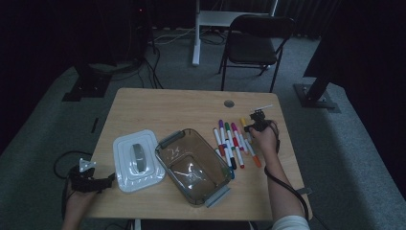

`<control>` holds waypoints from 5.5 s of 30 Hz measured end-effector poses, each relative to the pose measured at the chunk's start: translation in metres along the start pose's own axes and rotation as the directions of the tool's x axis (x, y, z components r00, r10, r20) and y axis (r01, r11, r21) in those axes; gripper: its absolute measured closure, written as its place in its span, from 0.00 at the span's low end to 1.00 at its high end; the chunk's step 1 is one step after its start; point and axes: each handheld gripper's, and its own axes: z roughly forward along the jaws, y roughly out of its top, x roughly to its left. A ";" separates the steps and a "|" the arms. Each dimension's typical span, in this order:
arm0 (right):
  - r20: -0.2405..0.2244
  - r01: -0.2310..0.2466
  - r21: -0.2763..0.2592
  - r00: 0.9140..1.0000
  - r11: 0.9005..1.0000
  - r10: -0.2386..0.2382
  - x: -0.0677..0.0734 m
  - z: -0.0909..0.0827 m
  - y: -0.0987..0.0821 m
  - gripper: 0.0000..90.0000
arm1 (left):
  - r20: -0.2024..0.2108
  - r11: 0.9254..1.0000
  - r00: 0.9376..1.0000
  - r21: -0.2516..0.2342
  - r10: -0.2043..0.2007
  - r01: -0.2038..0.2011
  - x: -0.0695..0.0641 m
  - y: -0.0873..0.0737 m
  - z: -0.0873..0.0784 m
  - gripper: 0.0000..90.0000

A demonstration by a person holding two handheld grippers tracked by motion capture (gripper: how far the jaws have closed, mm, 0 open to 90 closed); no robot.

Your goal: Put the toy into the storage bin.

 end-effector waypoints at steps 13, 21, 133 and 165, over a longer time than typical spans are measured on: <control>-0.028 0.057 0.031 0.998 0.998 -0.056 0.001 0.009 -0.002 0.56 | 0.000 1.000 1.000 0.000 0.000 0.000 0.000 0.000 0.000 0.01; 0.038 0.000 -0.003 0.999 1.000 0.000 -0.004 0.006 -0.008 0.83 | 0.000 1.000 1.000 0.000 0.000 0.000 0.000 0.000 0.000 0.01; -0.459 0.479 0.101 0.800 0.872 -0.387 0.285 -0.071 -0.048 0.85 | 0.000 1.000 1.000 0.000 0.000 0.000 0.000 0.000 0.000 0.01; -0.471 0.546 0.199 0.781 0.814 -0.409 0.288 -0.064 -0.053 0.80 | 0.000 1.000 1.000 0.000 0.000 0.000 0.000 0.000 0.000 0.01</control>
